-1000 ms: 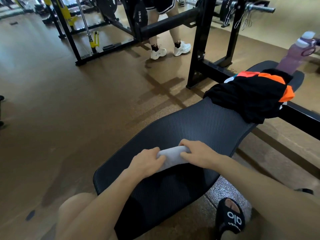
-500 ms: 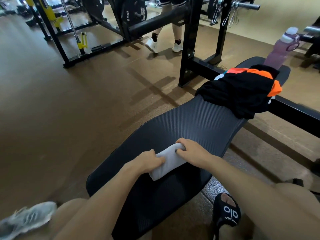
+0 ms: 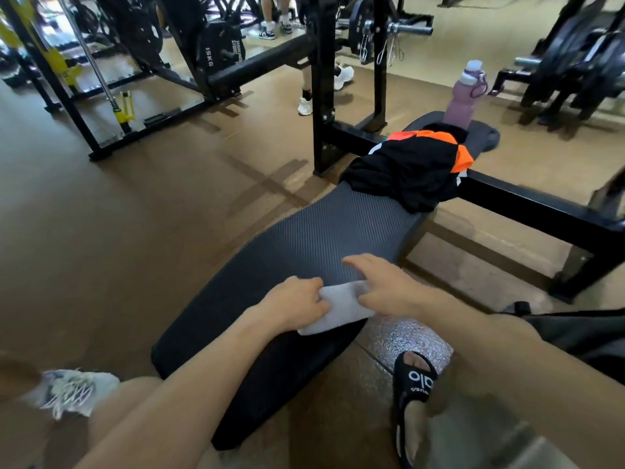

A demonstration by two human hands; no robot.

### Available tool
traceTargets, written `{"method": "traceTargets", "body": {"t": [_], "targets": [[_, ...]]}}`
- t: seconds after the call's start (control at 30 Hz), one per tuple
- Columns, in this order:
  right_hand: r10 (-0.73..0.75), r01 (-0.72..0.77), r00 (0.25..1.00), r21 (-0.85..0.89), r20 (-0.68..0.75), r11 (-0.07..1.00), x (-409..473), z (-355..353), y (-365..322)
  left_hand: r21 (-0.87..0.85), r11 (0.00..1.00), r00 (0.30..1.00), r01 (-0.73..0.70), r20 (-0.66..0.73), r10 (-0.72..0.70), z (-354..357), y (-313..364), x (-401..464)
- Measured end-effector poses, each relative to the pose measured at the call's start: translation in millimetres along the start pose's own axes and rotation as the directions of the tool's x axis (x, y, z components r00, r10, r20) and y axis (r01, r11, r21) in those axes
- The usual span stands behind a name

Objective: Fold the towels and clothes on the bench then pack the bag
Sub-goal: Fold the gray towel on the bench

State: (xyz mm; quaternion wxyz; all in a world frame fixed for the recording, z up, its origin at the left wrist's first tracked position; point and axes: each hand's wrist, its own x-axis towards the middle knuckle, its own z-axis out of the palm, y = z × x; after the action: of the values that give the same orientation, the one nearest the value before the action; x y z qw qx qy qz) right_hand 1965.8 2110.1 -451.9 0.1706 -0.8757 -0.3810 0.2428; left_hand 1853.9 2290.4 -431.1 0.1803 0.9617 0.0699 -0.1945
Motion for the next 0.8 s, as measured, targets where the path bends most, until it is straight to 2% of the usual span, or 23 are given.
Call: {"method": "traceTargets", "body": {"t": [0.07, 0.13, 0.2, 0.33, 0.4, 0.53, 0.63, 0.73, 0.8], "targets": [[-0.129, 0.123, 0.991, -0.166, -0.028, 0.978, -18.3, -19.8, -2.7, 0.16, 0.977, 0.985, -0.144, -0.074, 0.158, -10.6, 22.6, 2.6], [-0.143, 0.136, 0.99, -0.238, -0.014, 0.962, -39.6, -41.9, -4.0, 0.291, 0.915, 0.936, -0.278, -0.132, 0.327, -22.5, 49.6, 7.7], [-0.042, 0.039, 0.999, -0.226, -0.011, 0.973, -63.0, -67.1, 3.3, 0.313, 0.876, 0.885, -0.368, -0.173, 0.433, -35.0, 79.1, 12.9], [0.162, -0.175, 0.981, -0.125, -0.109, 0.977, -121.7, -109.8, 37.2, 0.275, 0.83, 0.826, -0.485, -0.169, 0.538, -46.1, 137.4, 24.0], [0.232, -0.242, 0.965, -0.079, -0.118, 0.967, -153.6, -117.3, 53.5, 0.263, 0.787, 0.785, -0.558, -0.142, 0.603, -38.6, 167.1, 32.1], [0.279, -0.276, 0.952, 0.044, -0.125, 0.96, -210.7, -105.6, 84.0, 0.274, 0.669, 0.678, -0.691, -0.075, 0.731, -9.8, 224.6, 44.4], [0.361, -0.357, 0.93, 0.066, -0.074, 0.932, -247.2, -72.1, 107.7, 0.287, 0.625, 0.664, -0.726, 0.056, 0.746, 23.0, 253.7, 48.9], [0.409, -0.408, 0.905, 0.033, -0.12, 0.912, -264.6, -18.2, 138.2, 0.34, 0.582, 0.66, -0.739, 0.188, 0.727, 68.4, 273.4, 52.8], [0.464, -0.462, 0.874, 0.049, -0.14, 0.885, -267.7, 22.8, 164.7, 0.317, 0.602, 0.678, -0.733, 0.271, 0.683, 99.3, 283.7, 51.3]]}}
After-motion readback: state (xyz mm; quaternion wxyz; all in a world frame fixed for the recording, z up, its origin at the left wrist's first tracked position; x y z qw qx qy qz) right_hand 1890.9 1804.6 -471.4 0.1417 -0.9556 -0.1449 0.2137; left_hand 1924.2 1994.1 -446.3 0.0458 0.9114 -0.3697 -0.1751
